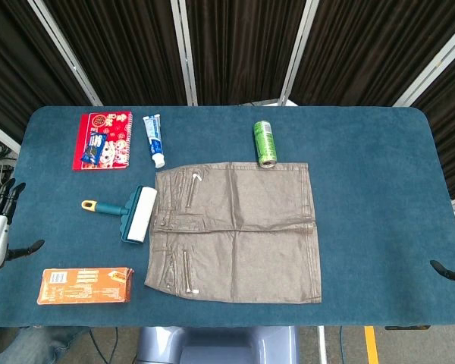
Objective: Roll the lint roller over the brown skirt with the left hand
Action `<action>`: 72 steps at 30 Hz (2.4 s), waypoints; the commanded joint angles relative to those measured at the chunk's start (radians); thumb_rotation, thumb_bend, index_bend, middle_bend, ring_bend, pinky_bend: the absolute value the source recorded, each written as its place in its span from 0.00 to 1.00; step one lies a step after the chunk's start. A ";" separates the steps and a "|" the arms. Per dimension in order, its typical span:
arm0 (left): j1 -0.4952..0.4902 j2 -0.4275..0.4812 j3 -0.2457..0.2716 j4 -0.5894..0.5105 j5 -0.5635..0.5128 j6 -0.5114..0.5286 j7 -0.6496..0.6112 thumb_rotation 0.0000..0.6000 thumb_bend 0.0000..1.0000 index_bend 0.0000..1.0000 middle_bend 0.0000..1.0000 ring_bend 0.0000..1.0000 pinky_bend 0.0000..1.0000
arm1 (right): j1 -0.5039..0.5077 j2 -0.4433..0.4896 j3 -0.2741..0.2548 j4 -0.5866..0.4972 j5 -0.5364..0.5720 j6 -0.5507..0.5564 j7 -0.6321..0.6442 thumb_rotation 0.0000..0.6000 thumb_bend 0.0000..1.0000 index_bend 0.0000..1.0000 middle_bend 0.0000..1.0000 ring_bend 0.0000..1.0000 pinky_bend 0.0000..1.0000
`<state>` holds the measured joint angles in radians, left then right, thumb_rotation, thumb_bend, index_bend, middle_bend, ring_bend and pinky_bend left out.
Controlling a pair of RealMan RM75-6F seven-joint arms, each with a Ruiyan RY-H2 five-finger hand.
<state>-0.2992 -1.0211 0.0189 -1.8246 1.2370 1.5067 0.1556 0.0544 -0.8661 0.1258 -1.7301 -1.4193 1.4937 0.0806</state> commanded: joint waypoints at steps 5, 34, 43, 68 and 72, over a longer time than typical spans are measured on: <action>-0.013 -0.021 -0.021 0.050 0.008 -0.076 -0.014 1.00 0.00 0.00 0.00 0.00 0.00 | 0.000 0.002 0.002 0.000 0.008 -0.004 0.007 1.00 0.00 0.00 0.00 0.00 0.00; -0.296 -0.540 -0.116 0.745 -0.024 -0.572 -0.064 1.00 0.35 0.29 0.18 0.18 0.25 | 0.013 -0.009 -0.004 -0.007 0.036 -0.040 -0.040 1.00 0.00 0.00 0.00 0.00 0.00; -0.294 -0.564 -0.116 0.788 -0.043 -0.611 -0.056 1.00 0.36 0.30 0.19 0.19 0.26 | 0.016 -0.010 -0.003 -0.004 0.045 -0.050 -0.040 1.00 0.00 0.00 0.00 0.00 0.00; -0.301 -0.600 -0.129 0.827 -0.032 -0.641 -0.058 1.00 0.53 0.39 0.29 0.28 0.36 | 0.021 -0.009 -0.004 0.000 0.054 -0.066 -0.031 1.00 0.00 0.00 0.00 0.00 0.00; -0.301 -0.588 -0.129 0.814 -0.029 -0.643 -0.056 1.00 0.61 0.44 0.34 0.32 0.40 | 0.021 -0.009 -0.004 -0.001 0.053 -0.068 -0.030 1.00 0.00 0.00 0.00 0.00 0.00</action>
<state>-0.6001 -1.6103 -0.1102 -1.0095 1.2067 0.8625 0.0992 0.0755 -0.8746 0.1213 -1.7311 -1.3667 1.4263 0.0507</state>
